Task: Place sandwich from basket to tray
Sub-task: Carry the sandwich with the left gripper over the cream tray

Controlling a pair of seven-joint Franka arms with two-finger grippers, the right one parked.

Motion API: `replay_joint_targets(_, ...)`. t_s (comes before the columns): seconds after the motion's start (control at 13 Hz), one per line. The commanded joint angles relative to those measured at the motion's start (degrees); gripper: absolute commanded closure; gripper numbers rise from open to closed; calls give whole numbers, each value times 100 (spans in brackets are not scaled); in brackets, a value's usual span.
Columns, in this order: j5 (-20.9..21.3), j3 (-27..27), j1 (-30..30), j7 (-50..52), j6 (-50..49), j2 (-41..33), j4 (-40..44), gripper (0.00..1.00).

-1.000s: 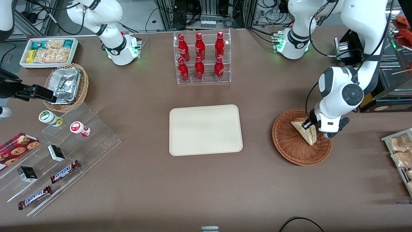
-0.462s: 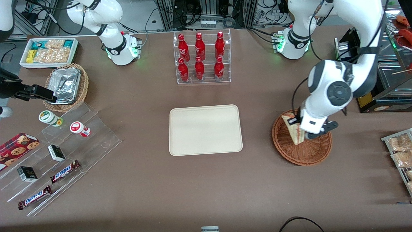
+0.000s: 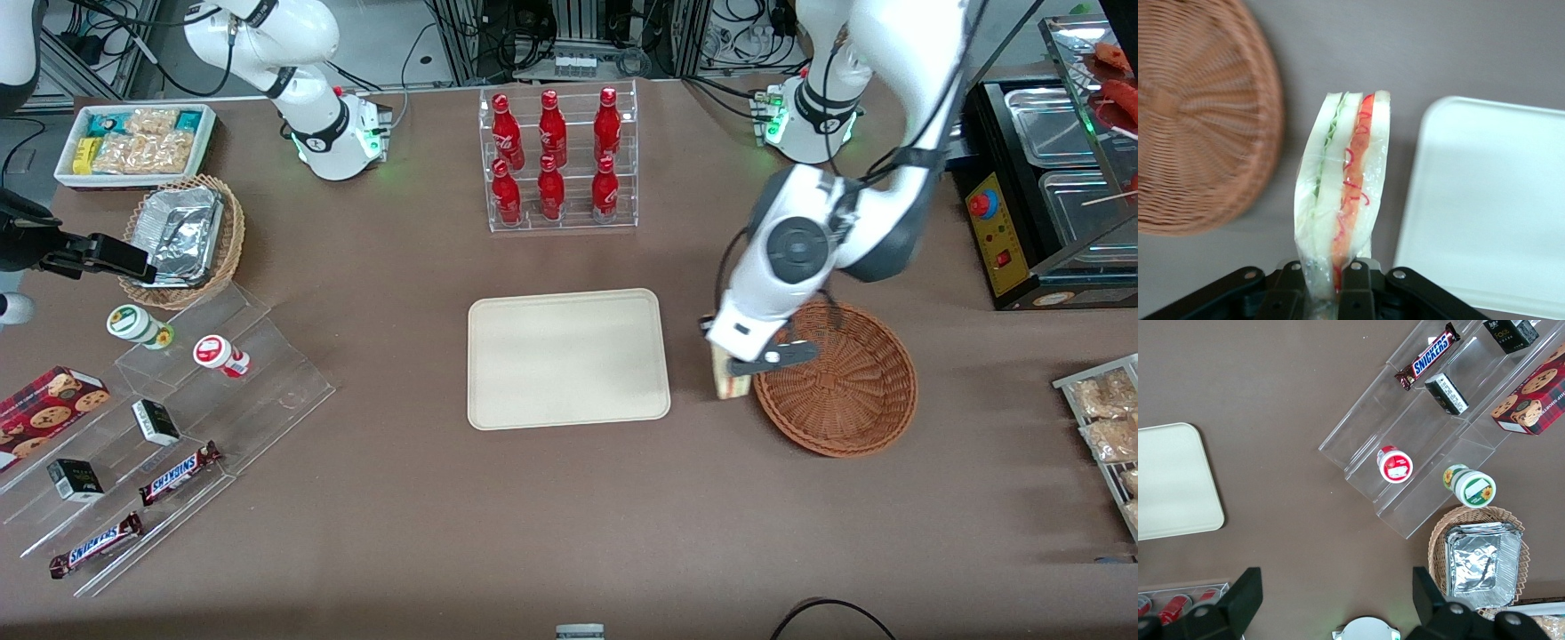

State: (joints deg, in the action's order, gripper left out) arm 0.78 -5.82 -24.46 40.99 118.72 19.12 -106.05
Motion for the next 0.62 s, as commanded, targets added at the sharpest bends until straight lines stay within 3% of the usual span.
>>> replay_joint_targets(0.0, 36, 72, -426, 549, -165, 591, 803, 100)
replay_joint_targets(0.54, 10, 64, -1455, 1727, -121, 2006, 2438, 100)
